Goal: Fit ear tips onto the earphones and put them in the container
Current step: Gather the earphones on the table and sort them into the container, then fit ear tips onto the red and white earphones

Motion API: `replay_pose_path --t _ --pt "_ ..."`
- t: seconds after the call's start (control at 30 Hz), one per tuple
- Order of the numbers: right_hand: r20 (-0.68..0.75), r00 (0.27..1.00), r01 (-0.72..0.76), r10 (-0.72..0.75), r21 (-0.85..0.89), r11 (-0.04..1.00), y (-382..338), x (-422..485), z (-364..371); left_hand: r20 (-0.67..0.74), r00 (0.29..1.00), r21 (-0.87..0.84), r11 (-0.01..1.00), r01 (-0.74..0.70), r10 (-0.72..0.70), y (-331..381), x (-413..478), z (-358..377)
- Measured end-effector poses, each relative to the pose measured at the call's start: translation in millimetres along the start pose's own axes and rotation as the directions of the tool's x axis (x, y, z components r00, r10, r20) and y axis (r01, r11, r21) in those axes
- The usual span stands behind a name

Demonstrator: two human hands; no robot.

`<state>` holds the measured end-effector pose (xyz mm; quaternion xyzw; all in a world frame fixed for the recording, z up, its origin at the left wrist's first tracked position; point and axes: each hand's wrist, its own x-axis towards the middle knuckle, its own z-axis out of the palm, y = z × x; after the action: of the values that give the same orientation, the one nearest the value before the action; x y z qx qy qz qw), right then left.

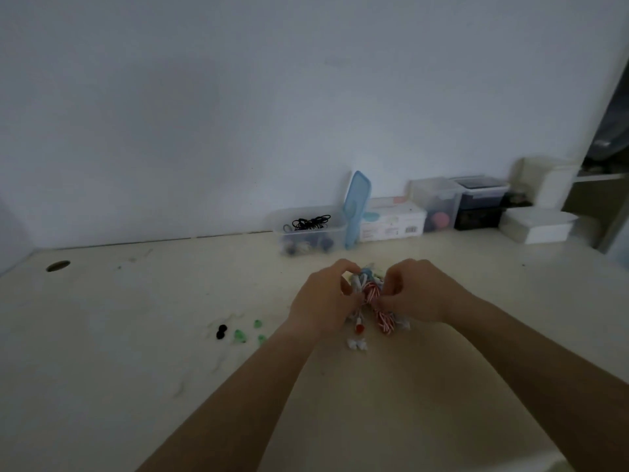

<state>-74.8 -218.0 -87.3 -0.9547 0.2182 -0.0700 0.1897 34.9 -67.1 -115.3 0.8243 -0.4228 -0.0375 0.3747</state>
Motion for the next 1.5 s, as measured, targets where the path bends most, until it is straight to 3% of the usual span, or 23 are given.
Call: replay_pose_path --t 0.13,0.3,0.43,0.6,0.73,0.93,1.03,1.17,1.3,1.37,1.5 --pt "-0.023 0.999 -0.039 0.036 -0.161 0.986 -7 2 18 -0.121 0.99 -0.009 0.998 0.067 -0.068 -8 2 3" --pt "-0.009 0.999 -0.046 0.045 -0.157 0.987 -12 6 23 -0.158 0.977 -0.031 0.99 0.138 -0.141 -21 3 0" --pt "-0.051 0.997 -0.053 0.06 0.136 0.989 -13 5 15 -0.154 0.976 -0.054 0.988 0.144 -0.151 -24 0 2" --pt "-0.127 0.991 0.014 0.053 0.476 0.88 -21 1 -2 -0.111 0.982 -0.086 0.986 0.142 -0.151 -23 -3 1" --pt "-0.172 0.985 0.079 0.028 0.585 0.807 -31 2 -14 -0.079 0.99 -0.055 0.992 0.116 -0.12 -21 -3 -7" --pt "-0.121 0.992 0.071 0.028 0.738 0.671 -48 7 -27 -0.048 0.997 -0.054 0.997 0.063 -0.065 -25 -6 -18" --pt "-0.091 0.995 0.055 0.029 0.792 0.607 -56 11 -29 -0.045 0.993 -0.169 0.98 0.105 -0.114 -24 -12 -22" --pt "-0.039 0.999 0.031 0.007 0.872 0.489 -68 13 -29 0.021 0.984 -0.508 0.846 0.164 -0.178 -17 -17 -35" --pt "-0.03 0.999 0.044 -0.036 0.877 0.479 -82 12 -22 0.168 0.969 -0.82 0.52 0.239 -0.181 -6 -30 -59" --pt "-0.023 0.999 0.042 -0.046 0.883 0.467 -88 12 -18 0.19 0.967 -0.877 0.412 0.246 -0.172 -5 -36 -70" --pt "-0.014 0.998 0.038 -0.054 0.879 0.476 -96 10 -8 0.173 0.951 -0.912 0.324 0.252 -0.255 -18 -51 -88"
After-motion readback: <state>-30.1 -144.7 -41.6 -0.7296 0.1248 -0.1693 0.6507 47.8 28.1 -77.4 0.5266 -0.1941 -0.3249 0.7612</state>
